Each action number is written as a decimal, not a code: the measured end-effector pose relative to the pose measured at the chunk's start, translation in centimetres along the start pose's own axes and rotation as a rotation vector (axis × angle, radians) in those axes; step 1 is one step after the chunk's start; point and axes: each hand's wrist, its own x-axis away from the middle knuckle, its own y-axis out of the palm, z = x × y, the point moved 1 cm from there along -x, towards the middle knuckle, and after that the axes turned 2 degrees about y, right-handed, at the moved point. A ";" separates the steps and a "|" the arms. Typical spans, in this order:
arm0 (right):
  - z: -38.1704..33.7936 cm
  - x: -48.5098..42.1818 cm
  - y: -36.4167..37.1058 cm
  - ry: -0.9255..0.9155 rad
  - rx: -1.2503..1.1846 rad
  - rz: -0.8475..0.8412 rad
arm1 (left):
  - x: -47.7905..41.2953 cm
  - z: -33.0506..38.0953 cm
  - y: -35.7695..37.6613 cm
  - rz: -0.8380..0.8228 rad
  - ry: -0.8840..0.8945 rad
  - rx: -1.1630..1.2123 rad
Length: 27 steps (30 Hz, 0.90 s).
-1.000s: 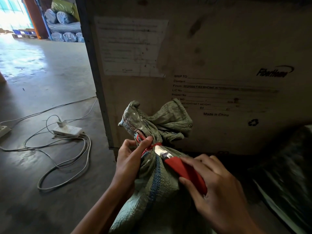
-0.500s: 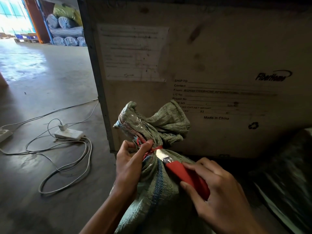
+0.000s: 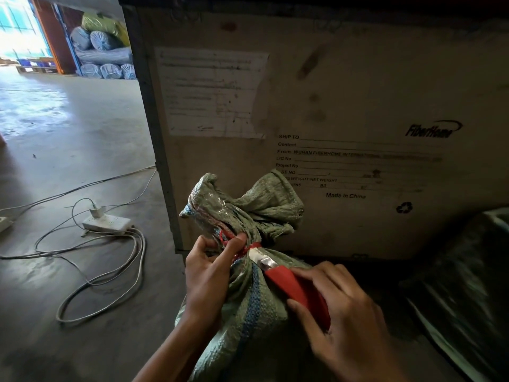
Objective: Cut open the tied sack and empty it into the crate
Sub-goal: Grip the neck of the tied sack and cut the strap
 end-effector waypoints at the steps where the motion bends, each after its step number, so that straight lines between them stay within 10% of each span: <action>1: -0.1 0.0 0.1 0.002 -0.009 0.004 | -0.1 0.1 0.0 0.018 -0.005 0.005; 27: -0.7 0.4 0.1 -0.061 0.051 0.171 | 0.3 0.4 0.5 0.006 0.040 -0.043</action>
